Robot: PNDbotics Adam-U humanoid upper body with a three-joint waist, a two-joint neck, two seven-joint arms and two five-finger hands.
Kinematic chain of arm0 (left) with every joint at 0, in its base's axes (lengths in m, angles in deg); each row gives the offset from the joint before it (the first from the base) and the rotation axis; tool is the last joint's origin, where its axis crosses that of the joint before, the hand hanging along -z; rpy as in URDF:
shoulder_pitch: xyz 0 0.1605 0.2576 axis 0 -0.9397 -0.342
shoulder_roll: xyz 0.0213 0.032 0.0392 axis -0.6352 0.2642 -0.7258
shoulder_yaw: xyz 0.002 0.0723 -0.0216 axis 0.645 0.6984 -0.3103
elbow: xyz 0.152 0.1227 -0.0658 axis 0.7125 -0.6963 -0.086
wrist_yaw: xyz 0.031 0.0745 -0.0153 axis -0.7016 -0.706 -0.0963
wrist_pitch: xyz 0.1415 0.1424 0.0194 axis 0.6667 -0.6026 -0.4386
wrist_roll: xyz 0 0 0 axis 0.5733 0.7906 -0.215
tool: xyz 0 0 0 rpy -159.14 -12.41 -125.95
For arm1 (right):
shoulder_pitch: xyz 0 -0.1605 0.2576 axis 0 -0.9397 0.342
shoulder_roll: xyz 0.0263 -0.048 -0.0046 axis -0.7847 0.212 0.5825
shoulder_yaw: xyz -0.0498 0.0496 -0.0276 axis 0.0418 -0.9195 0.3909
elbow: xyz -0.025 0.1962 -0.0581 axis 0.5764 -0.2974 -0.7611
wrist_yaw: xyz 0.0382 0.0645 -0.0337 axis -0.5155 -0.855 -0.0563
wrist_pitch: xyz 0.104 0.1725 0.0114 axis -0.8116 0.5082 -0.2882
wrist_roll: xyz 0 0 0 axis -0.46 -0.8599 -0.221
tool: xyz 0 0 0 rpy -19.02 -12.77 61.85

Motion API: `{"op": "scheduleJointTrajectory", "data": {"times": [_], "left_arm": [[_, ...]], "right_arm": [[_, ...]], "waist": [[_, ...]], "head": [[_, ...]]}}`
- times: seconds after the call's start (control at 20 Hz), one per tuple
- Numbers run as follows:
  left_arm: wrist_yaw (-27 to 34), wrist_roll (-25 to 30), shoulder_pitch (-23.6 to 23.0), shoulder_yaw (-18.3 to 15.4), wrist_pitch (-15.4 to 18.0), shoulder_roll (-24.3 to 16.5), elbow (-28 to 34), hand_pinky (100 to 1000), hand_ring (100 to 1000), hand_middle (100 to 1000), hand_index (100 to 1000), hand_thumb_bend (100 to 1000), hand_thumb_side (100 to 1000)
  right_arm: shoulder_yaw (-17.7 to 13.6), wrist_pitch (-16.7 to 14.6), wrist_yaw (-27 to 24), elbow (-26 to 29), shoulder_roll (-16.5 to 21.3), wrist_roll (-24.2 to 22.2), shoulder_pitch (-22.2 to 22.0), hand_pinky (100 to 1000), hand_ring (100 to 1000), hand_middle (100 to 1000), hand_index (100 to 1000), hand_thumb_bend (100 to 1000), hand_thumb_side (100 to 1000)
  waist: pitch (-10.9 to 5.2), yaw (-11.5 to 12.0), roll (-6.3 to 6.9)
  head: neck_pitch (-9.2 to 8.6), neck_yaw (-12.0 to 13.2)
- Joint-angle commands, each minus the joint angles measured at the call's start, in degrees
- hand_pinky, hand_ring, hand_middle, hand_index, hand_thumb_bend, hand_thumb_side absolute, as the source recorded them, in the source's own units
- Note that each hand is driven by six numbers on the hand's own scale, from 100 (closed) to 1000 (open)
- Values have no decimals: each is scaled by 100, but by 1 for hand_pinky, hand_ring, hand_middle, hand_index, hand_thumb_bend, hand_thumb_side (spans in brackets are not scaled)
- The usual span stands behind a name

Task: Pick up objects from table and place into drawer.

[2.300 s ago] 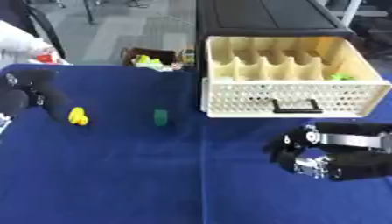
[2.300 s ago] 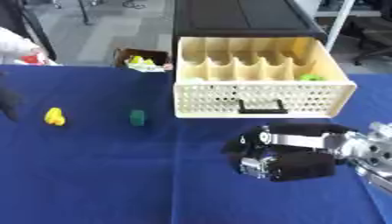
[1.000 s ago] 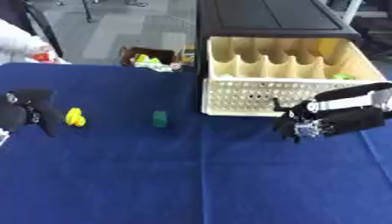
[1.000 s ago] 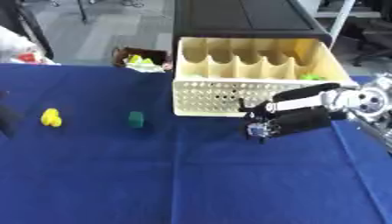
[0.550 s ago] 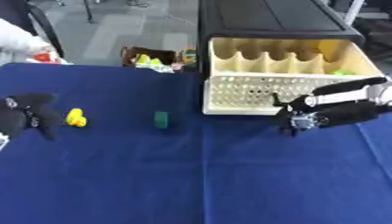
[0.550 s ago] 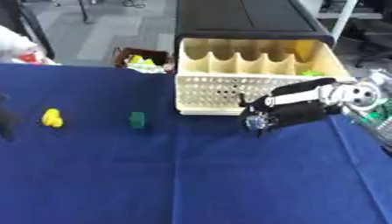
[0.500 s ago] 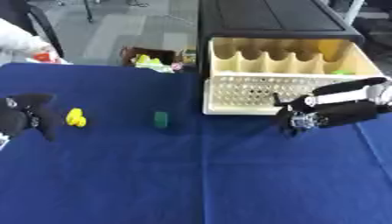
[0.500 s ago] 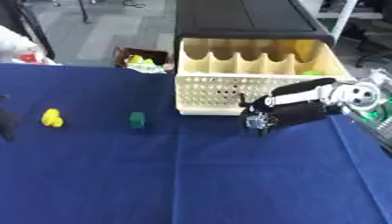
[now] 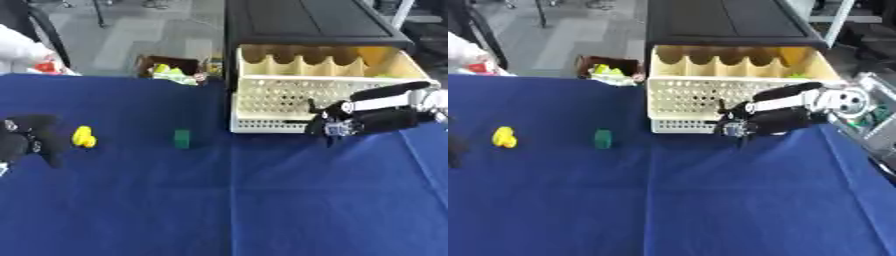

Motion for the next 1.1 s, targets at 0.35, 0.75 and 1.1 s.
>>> {"op": "scheduleJointTrajectory", "data": {"times": [0.35,0.75,1.1], "left_arm": [[-43,85,23,-82,19,-5,116,495,643,540,834,100,892],[-69,180,9,-82,26,37,116,498,644,541,835,100,903],[-81,210,-14,-102,38,54,116,500,645,542,836,100,903]], "right_arm": [[-209,-130,269,-612,-252,177,379,814,752,766,903,100,1000],[-322,-325,606,-1277,-579,341,619,814,751,763,899,100,1000],[-408,-471,735,-1594,-726,406,697,813,750,761,900,100,1000]], "waist": [[-49,49,-6],[-18,70,-12],[-8,82,-10]], "head": [[-146,-35],[-200,-55],[-229,-41]]}}
